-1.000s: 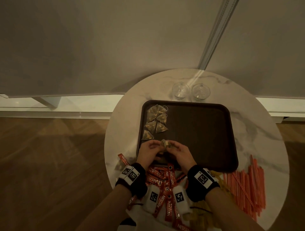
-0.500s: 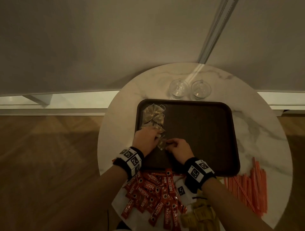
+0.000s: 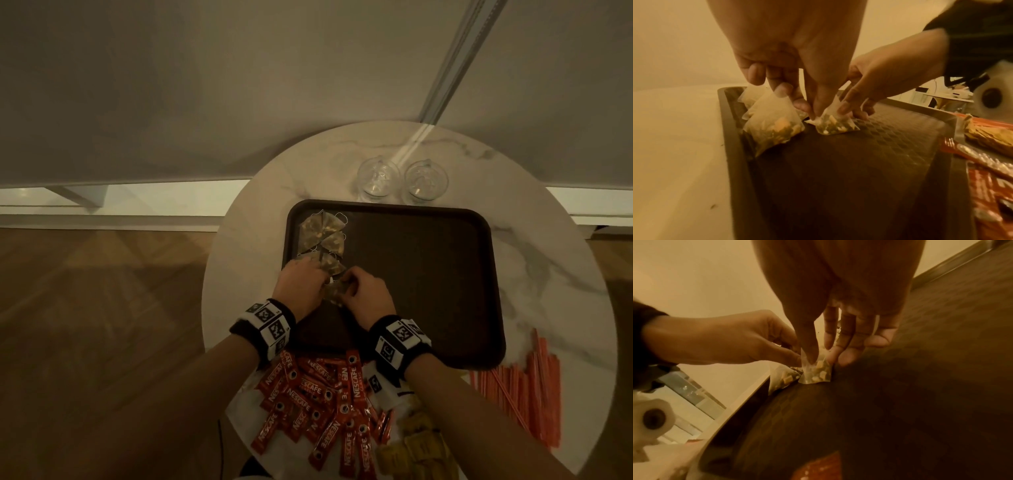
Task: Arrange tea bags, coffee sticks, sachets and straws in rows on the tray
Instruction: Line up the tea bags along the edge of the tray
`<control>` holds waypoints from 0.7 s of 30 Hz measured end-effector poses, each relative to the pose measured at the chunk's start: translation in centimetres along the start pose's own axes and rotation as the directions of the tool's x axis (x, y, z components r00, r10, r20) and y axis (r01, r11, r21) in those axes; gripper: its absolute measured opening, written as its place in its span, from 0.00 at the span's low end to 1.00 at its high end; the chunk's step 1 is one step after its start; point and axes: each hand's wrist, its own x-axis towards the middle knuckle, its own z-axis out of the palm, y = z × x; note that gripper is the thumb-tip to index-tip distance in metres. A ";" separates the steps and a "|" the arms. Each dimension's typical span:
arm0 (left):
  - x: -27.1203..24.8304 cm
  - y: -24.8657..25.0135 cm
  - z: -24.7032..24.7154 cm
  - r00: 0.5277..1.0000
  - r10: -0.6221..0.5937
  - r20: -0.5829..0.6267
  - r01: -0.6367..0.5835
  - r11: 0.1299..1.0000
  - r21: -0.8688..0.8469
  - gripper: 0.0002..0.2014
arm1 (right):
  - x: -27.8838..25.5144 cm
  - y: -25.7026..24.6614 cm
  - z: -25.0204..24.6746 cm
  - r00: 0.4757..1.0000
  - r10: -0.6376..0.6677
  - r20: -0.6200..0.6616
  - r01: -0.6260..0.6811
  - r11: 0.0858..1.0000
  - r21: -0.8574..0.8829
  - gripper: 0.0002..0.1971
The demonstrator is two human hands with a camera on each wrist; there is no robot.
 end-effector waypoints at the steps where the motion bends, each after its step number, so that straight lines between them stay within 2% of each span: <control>1: 0.1 0.0 0.1 1.000 0.011 0.022 -0.012 1.000 0.024 0.12 | 0.0 -0.1 0.0 0.999 -0.031 -0.008 0.031 0.999 -0.013 0.07; 4: 0.0 0.0 0.3 0.999 0.024 0.046 -0.027 0.998 0.063 0.13 | -0.1 -0.1 -0.1 0.998 -0.048 0.028 0.050 0.997 -0.063 0.07; 7: -0.2 0.0 0.6 0.999 0.030 0.039 -0.033 0.996 0.077 0.13 | 0.0 0.3 -0.1 0.999 -0.045 0.031 0.046 0.998 -0.031 0.06; 10: -0.4 -0.2 0.5 0.999 0.025 0.020 -0.025 0.999 0.025 0.13 | -0.1 0.4 -0.2 0.998 -0.064 -0.009 0.065 0.996 0.054 0.05; 14: -0.9 -1.1 -0.2 0.997 -0.037 -0.072 0.032 0.997 -0.072 0.13 | 0.3 0.0 0.1 0.998 -0.051 -0.024 0.053 0.993 0.105 0.04; 21: -3.6 -3.5 -1.9 0.971 -0.162 -0.175 0.123 0.968 -0.217 0.11 | -0.2 -0.3 -0.2 1.000 -0.030 0.001 0.030 0.995 0.094 0.14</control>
